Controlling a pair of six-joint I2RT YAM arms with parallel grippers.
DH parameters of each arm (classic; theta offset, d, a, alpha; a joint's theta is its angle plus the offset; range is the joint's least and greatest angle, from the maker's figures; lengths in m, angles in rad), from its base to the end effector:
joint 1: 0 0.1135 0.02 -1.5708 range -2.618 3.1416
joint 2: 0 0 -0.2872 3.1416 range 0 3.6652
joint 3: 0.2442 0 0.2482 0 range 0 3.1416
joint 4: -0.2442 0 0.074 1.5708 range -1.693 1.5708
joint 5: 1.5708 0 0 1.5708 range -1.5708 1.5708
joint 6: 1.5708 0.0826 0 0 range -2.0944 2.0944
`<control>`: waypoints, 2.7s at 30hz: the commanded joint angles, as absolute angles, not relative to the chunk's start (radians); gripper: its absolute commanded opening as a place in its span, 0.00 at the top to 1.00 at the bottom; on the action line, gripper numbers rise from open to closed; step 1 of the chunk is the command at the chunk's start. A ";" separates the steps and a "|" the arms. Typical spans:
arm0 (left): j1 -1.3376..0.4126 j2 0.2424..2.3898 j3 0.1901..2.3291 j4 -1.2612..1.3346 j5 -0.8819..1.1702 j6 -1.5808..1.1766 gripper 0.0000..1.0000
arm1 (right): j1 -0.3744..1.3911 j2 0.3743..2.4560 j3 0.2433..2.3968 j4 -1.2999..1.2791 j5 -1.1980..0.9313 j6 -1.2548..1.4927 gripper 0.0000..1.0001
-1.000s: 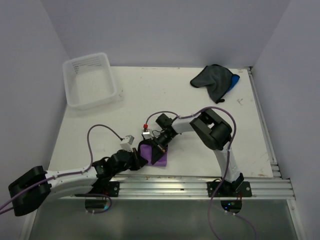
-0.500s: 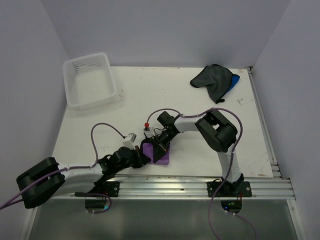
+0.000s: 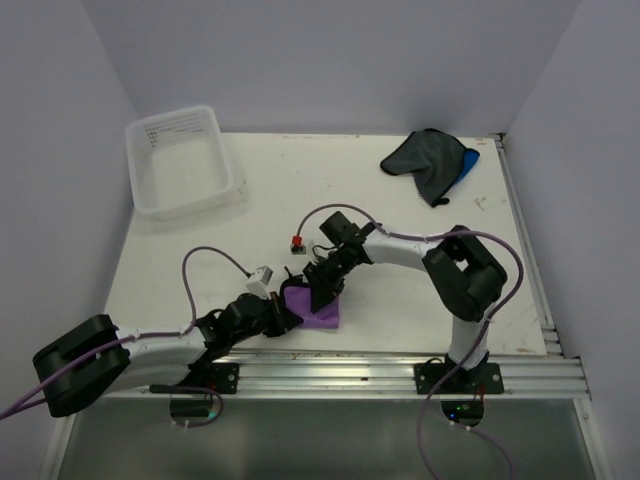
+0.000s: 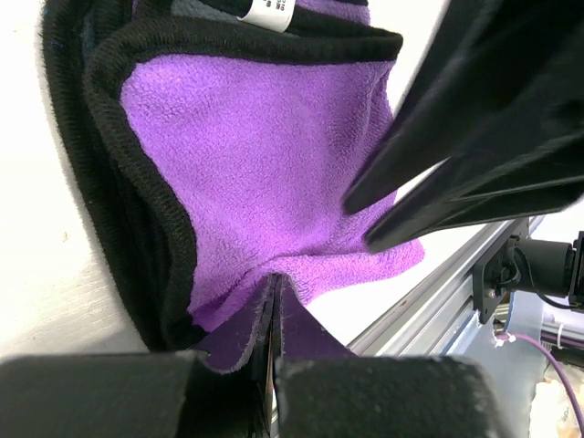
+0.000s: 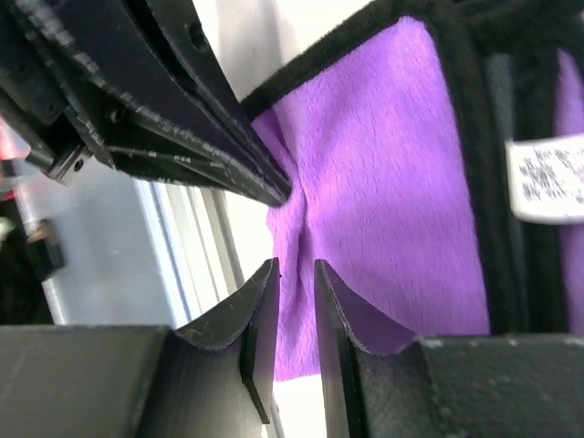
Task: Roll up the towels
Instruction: Roll the towel
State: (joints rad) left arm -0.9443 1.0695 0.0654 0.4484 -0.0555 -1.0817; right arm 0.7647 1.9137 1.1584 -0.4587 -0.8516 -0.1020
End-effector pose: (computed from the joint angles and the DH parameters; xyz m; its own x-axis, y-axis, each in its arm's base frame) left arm 0.1179 -0.1551 0.1118 -0.8349 -0.3497 -0.4250 0.0940 0.6702 -0.7362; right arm 0.2297 0.3065 0.1422 -0.6069 -0.6752 -0.4192 -0.7112 0.2259 0.6657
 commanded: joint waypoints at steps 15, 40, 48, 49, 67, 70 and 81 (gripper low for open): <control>-0.943 1.092 -0.071 0.437 -0.041 -1.089 1.00 | 1.120 1.341 0.898 -0.304 0.024 -0.117 1.00; -0.943 1.066 -0.091 0.448 -0.040 -1.088 1.00 | 1.543 1.588 0.715 0.176 0.583 -0.218 0.98; -0.943 1.058 -0.094 0.448 -0.037 -1.085 1.00 | 1.537 1.690 0.727 0.181 0.594 -0.198 0.94; -0.943 1.058 -0.094 0.448 -0.037 -1.085 1.00 | 1.536 1.697 0.730 0.181 0.594 -0.202 0.92; -0.942 1.048 -0.101 0.448 -0.035 -1.088 1.00 | 1.356 1.681 0.692 0.161 0.347 -0.113 0.72; -0.942 1.049 -0.098 0.448 -0.037 -1.088 1.00 | 1.356 1.674 0.706 0.130 0.315 -0.124 0.72; -0.942 1.040 -0.089 0.436 -0.032 -1.078 1.00 | 1.332 1.402 0.674 0.017 0.238 -0.008 0.67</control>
State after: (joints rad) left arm -0.9428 1.0538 0.0540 0.4381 -0.0330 -1.0859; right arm 1.3464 1.5028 0.6846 0.0582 0.2733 -0.0772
